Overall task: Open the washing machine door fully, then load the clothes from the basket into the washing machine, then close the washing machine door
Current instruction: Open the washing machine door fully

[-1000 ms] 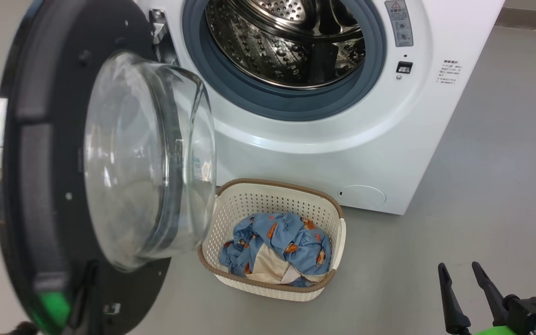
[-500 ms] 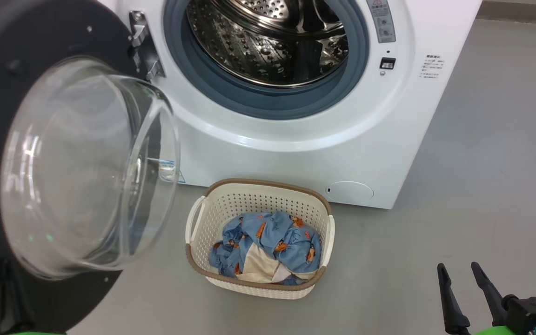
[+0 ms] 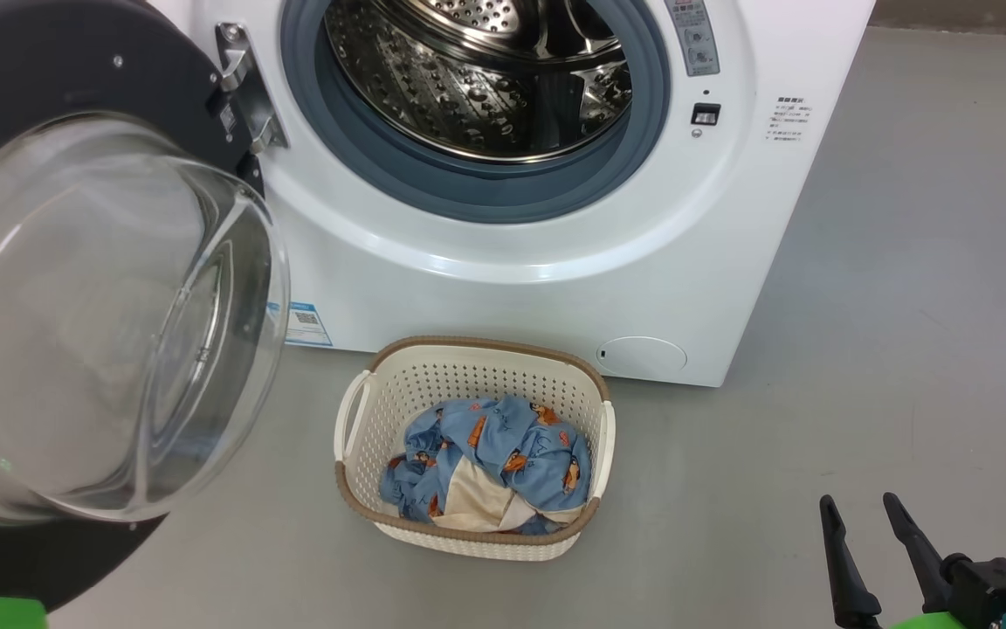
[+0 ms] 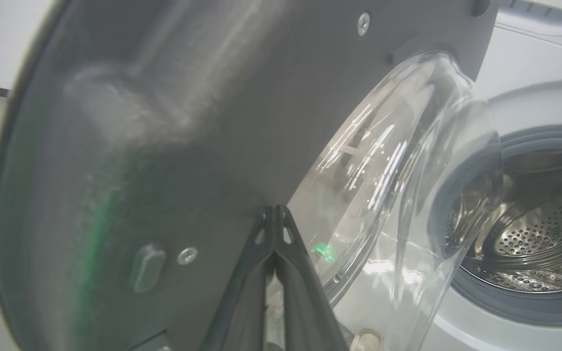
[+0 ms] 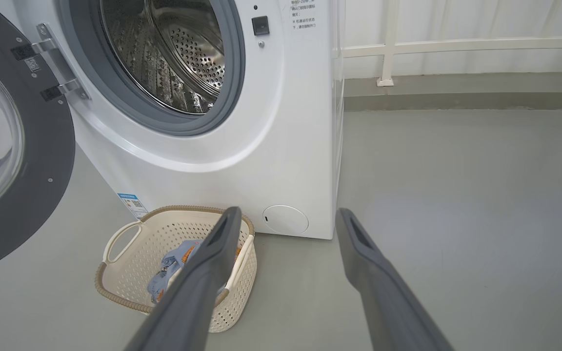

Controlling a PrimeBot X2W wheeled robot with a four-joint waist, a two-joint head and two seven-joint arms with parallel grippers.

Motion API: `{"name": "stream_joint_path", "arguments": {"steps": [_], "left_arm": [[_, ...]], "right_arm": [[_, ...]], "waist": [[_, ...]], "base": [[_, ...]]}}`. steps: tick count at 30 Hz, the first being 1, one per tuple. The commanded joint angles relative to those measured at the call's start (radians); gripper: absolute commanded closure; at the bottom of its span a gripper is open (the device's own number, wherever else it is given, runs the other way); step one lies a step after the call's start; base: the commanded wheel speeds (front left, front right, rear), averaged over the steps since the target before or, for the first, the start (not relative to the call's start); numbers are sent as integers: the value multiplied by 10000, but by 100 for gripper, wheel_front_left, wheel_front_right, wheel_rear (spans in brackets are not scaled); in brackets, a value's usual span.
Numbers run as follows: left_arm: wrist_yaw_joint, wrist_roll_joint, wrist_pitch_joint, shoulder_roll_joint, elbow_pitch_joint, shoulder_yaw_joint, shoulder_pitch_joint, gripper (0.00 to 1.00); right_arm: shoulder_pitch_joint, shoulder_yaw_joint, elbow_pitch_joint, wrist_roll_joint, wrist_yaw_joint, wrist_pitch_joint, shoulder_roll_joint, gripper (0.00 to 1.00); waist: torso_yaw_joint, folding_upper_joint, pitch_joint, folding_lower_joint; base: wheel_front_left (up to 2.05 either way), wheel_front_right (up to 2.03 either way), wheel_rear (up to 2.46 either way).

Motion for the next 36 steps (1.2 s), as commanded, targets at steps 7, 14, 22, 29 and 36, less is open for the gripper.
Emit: {"name": "stream_joint_path", "arguments": {"steps": [7, 14, 22, 29, 36], "left_arm": [[-341, 615, -65, 327, 623, 1402, -945, 100], [-770, 1449, -65, 315, 1604, 2148, -1426, 100], [-1146, 1979, -66, 31, 1653, 2587, -1601, 100], [-1470, 1934, -66, -402, 703, 2529, -1266, 100], [-1691, 1410, -66, -605, -1992, 1798, -557, 67]], "right_arm": [[-201, 302, -163, -72, 27, -118, -106, 0], [-224, 404, -72, -31, 27, -118, -106, 0], [-204, 432, -43, 53, 27, -118, -106, 0], [-176, 418, -42, 127, 27, -118, -106, 0], [-177, 409, -155, 80, 27, -118, -106, 0]], "waist": [[-52, 0, -58, 0], [-132, 0, -141, 0], [-257, 0, -176, 0], [-302, 0, -224, 0], [-345, 0, -166, 0]], "base": [[0, 0, 0], [0, 0, 0], [0, 0, 0], [0, 0, 0], [0, 0, 0]]}}
